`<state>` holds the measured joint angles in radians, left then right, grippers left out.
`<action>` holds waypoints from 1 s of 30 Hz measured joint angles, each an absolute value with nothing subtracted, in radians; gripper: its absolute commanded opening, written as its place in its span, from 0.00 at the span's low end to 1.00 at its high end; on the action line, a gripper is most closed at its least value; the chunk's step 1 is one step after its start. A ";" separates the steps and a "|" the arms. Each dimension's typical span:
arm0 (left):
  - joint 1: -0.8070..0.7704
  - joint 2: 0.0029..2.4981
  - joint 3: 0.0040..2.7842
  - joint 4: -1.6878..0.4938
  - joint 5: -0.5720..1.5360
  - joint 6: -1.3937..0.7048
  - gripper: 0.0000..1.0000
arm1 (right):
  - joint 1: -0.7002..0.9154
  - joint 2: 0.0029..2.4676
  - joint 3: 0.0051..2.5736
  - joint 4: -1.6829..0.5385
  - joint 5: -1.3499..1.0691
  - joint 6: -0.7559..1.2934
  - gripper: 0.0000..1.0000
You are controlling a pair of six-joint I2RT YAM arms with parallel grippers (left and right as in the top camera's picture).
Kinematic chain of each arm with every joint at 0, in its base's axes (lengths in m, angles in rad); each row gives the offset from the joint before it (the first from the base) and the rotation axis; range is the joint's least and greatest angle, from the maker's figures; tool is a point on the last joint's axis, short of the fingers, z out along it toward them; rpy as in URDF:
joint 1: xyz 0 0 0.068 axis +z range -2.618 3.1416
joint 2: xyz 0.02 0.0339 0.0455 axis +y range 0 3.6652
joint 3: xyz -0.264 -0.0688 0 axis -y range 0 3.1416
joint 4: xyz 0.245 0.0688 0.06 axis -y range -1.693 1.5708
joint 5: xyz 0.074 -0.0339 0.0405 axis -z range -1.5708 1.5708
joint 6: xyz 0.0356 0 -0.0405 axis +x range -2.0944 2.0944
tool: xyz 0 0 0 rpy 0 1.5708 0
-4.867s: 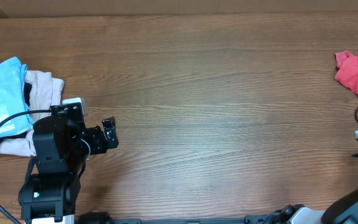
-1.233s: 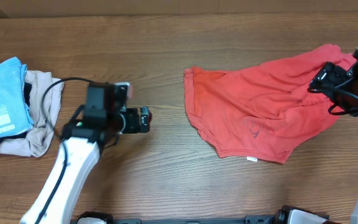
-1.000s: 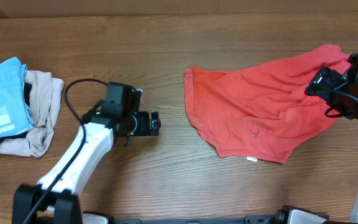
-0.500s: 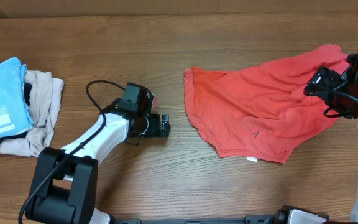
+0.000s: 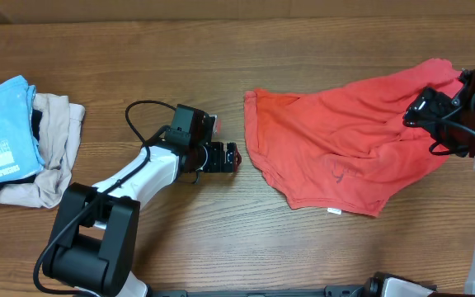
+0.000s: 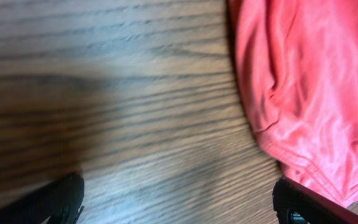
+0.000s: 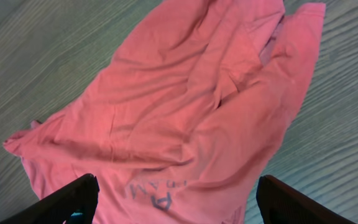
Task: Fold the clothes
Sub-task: 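Reach the left gripper to the shirt's left edge and grasp it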
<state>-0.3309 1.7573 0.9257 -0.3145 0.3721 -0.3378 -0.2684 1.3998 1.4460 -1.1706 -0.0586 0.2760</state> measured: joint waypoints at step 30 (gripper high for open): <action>-0.446 1.943 0.977 0.143 0.409 -0.733 0.52 | -0.268 1.400 1.446 -1.168 -0.078 0.276 0.85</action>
